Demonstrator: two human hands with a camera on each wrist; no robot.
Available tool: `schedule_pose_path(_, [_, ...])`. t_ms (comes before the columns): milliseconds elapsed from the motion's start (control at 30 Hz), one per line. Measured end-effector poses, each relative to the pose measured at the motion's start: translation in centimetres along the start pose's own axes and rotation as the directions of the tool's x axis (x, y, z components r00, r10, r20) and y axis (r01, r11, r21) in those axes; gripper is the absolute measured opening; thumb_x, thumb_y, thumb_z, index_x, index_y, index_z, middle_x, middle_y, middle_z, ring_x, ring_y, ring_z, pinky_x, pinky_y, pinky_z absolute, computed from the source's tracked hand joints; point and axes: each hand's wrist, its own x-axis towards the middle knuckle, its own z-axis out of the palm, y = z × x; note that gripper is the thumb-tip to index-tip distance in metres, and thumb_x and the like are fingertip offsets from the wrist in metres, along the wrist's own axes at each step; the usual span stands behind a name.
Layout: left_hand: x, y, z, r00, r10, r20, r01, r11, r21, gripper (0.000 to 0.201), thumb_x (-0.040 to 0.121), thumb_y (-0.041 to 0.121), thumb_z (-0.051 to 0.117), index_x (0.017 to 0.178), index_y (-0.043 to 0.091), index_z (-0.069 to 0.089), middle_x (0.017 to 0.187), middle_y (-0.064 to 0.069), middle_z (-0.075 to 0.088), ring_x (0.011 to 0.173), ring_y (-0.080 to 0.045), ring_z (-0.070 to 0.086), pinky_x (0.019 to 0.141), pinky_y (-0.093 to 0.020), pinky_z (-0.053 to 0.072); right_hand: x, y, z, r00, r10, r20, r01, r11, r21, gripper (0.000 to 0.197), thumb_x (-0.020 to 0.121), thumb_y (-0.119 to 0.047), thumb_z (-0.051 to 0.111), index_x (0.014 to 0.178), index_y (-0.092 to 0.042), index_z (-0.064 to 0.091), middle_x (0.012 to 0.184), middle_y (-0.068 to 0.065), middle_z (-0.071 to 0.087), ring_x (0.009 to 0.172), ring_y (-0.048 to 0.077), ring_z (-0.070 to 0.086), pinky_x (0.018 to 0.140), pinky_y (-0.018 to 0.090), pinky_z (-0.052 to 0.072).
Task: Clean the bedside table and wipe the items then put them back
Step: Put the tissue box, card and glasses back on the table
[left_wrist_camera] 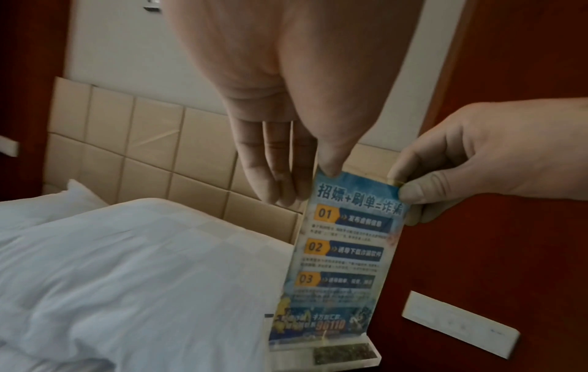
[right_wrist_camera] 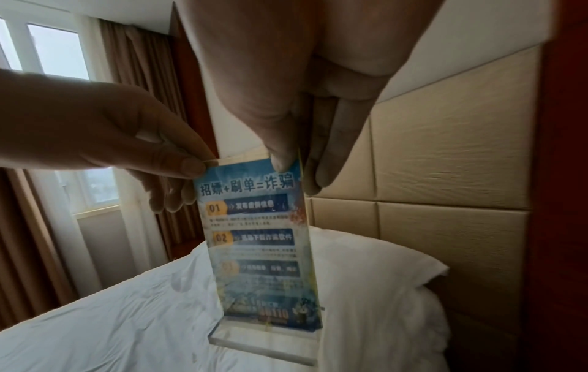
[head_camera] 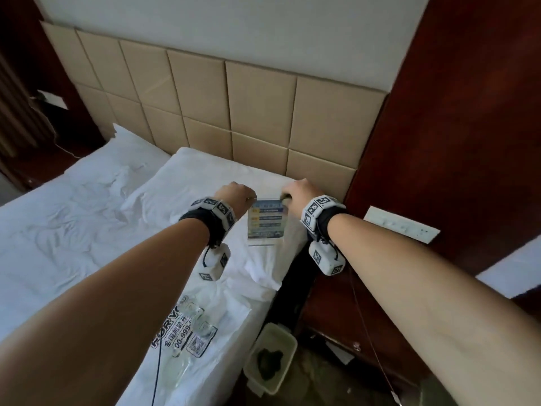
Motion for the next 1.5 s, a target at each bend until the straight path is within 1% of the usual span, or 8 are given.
schedule_pose_path(200, [1.8,9.6,1.5,0.988,0.151,0.045,-0.154,0.986,0.069,0.03,0.1,0.022,0.043,0.111,0.019,0.071,0.109,-0.012,0.068,0.098,-0.032,0.061,0.078,-0.034,0.047,-6.0,8.2,-1.8,0.989,0.14,-0.051,-0.142,0.99,-0.027,0.017,0.089,-0.015,0.061,0.1,-0.02,0.073,0.106,0.01,0.068,0.092,0.032,0.065,0.071,0.025,0.044])
schedule_pose_path(333, [3.4,14.6,2.8,0.969,0.23,0.091,-0.24,0.963,0.119,0.03,0.101,0.024,0.043,0.114,0.02,0.07,0.112,-0.009,0.068,0.101,-0.032,0.062,0.077,-0.032,0.044,-8.6,12.6,-2.7,0.974,0.214,-0.073,-0.216,0.976,-0.012,0.013,0.09,-0.02,0.063,0.095,-0.026,0.073,0.102,0.005,0.071,0.088,0.028,0.066,0.075,0.03,0.053])
schedule_pose_path(467, [5.8,18.3,4.8,0.947,0.292,0.131,-0.306,0.946,0.106,0.027,0.1,0.02,0.044,0.101,0.014,0.07,0.096,-0.009,0.066,0.089,-0.03,0.059,0.076,-0.034,0.048,-9.8,16.8,-2.6,0.959,0.28,-0.043,-0.28,0.96,0.01,0.015,0.09,-0.019,0.062,0.097,-0.025,0.074,0.102,0.003,0.07,0.085,0.025,0.065,0.075,0.032,0.056])
schedule_pose_path(600, [9.2,21.2,7.4,0.927,0.332,0.175,-0.348,0.935,0.07,0.028,0.099,0.021,0.045,0.108,0.016,0.071,0.104,-0.009,0.07,0.096,-0.029,0.062,0.079,-0.032,0.048,-9.6,21.2,-1.8,0.942,0.336,-0.009,-0.335,0.941,0.036,0.017,0.091,-0.016,0.06,0.099,-0.024,0.074,0.103,0.001,0.07,0.084,0.021,0.065,0.074,0.031,0.056])
schedule_pose_path(867, [17.9,24.2,13.0,0.876,0.344,0.338,-0.383,0.922,0.054,0.023,0.098,0.03,0.052,0.11,0.026,0.07,0.104,-0.002,0.067,0.091,-0.023,0.063,0.072,-0.029,0.044,-5.5,28.9,1.1,0.909,0.406,0.091,-0.412,0.909,0.069,0.017,0.091,-0.015,0.061,0.101,-0.018,0.074,0.099,0.0,0.069,0.077,0.015,0.058,0.066,0.024,0.043])
schedule_pose_path(1200, [26.5,25.2,20.7,0.819,0.361,0.446,-0.404,0.915,0.002,0.013,0.098,0.024,0.05,0.102,0.019,0.061,0.099,-0.007,0.064,0.078,-0.023,0.055,0.069,-0.032,0.046,-0.1,36.0,7.0,0.839,0.504,0.206,-0.535,0.834,0.135,0.014,0.091,-0.013,0.062,0.095,-0.019,0.075,0.094,0.0,0.071,0.079,0.019,0.064,0.065,0.025,0.046])
schedule_pose_path(1400, [30.0,25.1,25.7,0.803,0.297,0.517,-0.334,0.942,-0.022,0.014,0.096,0.021,0.052,0.106,0.017,0.061,0.106,-0.011,0.063,0.093,-0.032,0.063,0.07,-0.033,0.046,2.7,39.4,11.9,0.825,0.506,0.251,-0.55,0.82,0.156,0.017,0.092,-0.008,0.06,0.099,-0.016,0.073,0.099,0.003,0.072,0.086,0.022,0.067,0.073,0.026,0.051])
schedule_pose_path(1500, [31.5,24.8,28.6,0.797,0.261,0.545,-0.284,0.958,-0.042,0.011,0.096,0.022,0.055,0.103,0.017,0.061,0.105,-0.011,0.063,0.09,-0.031,0.062,0.068,-0.033,0.047,3.9,41.1,14.7,0.813,0.512,0.277,-0.564,0.81,0.161,0.019,0.09,-0.006,0.06,0.097,-0.018,0.074,0.096,0.003,0.072,0.086,0.024,0.068,0.073,0.028,0.054])
